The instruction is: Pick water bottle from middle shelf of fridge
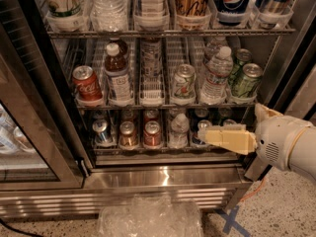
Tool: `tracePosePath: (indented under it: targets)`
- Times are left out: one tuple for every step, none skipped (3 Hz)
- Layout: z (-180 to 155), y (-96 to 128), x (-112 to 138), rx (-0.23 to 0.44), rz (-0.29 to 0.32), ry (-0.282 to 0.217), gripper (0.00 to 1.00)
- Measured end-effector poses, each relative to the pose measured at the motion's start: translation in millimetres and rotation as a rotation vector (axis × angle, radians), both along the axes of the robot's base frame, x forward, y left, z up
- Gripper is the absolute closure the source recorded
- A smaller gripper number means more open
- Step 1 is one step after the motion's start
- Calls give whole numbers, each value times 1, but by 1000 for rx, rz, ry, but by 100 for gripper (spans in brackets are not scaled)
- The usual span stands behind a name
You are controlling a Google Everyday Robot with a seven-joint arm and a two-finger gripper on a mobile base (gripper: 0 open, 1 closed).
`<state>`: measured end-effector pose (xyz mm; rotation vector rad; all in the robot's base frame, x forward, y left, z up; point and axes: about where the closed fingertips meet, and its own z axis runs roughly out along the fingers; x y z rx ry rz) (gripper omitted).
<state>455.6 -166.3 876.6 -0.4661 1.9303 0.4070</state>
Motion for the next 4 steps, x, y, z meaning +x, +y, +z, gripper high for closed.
tracePosePath:
  targets:
    - [-6,8,7,32,-7,-27,0]
    - [-10,12,26,80,-26,-92,15]
    - [-16,14,47,112,-45,-131,17]
    - [-20,9,63,109,-78,-157,22]
